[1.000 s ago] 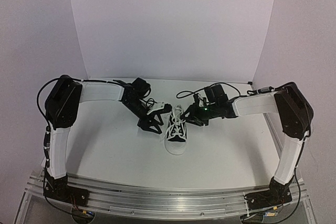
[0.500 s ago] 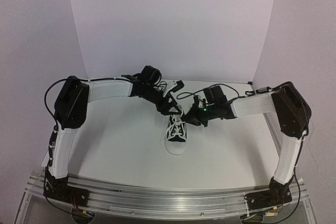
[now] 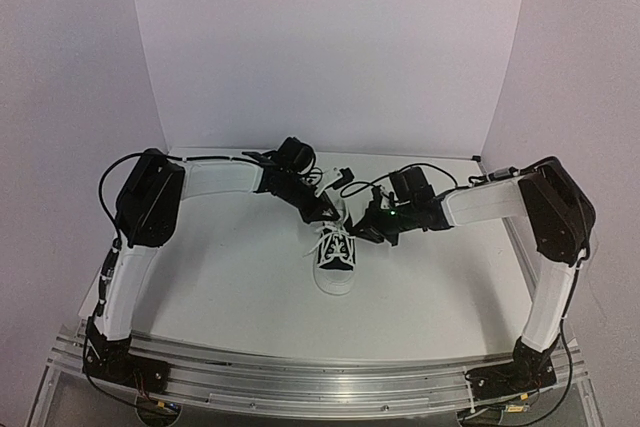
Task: Tie the shoes
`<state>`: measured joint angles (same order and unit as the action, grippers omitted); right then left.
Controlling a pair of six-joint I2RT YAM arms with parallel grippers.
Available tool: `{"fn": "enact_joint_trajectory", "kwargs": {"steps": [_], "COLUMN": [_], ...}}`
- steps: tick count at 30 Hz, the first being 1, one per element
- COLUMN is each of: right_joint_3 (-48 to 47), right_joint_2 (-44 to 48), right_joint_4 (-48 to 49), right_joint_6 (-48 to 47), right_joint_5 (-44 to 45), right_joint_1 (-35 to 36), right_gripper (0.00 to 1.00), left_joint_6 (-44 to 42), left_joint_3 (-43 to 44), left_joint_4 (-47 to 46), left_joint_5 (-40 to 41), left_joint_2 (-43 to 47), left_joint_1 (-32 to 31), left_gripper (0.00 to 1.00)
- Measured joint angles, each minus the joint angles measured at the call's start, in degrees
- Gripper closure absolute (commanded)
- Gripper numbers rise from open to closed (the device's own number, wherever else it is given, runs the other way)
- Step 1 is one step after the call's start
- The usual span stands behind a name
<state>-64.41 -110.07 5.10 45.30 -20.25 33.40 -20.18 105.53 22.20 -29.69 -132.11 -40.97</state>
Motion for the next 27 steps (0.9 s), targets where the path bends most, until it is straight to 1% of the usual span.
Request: {"fn": "enact_joint_trajectory", "kwargs": {"steps": [8,12,19,24,27], "right_joint_3": [2.3,3.0,3.4,3.3,3.3], "right_joint_2": [2.0,2.3,2.3,2.0,1.2], "right_joint_4": [0.0,0.1,0.3,0.5,1.2], "right_joint_6": [0.0,0.0,0.0,-0.2,-0.3], "right_joint_5": [0.7,0.7,0.0,-0.9,-1.0], "right_joint_1": [-0.5,-0.6,-0.6,-0.6,-0.6], "right_gripper": [1.0,1.0,1.0,1.0,1.0], "left_joint_6": [1.5,3.5,7.5,10.8,11.3], "left_joint_3": [-2.0,-5.0,-9.6,-9.8,-10.0], "left_joint_4": [3.5,4.1,5.0,4.4,3.8], "left_joint_5": [-1.1,-2.8,-7.1,-9.4,-9.7], "left_joint_2": [5.3,6.7,6.8,5.5,4.1], "left_joint_1": [3.6,6.2,9.0,10.6,12.0], "left_gripper": [1.0,1.0,1.0,1.0,1.0]}}
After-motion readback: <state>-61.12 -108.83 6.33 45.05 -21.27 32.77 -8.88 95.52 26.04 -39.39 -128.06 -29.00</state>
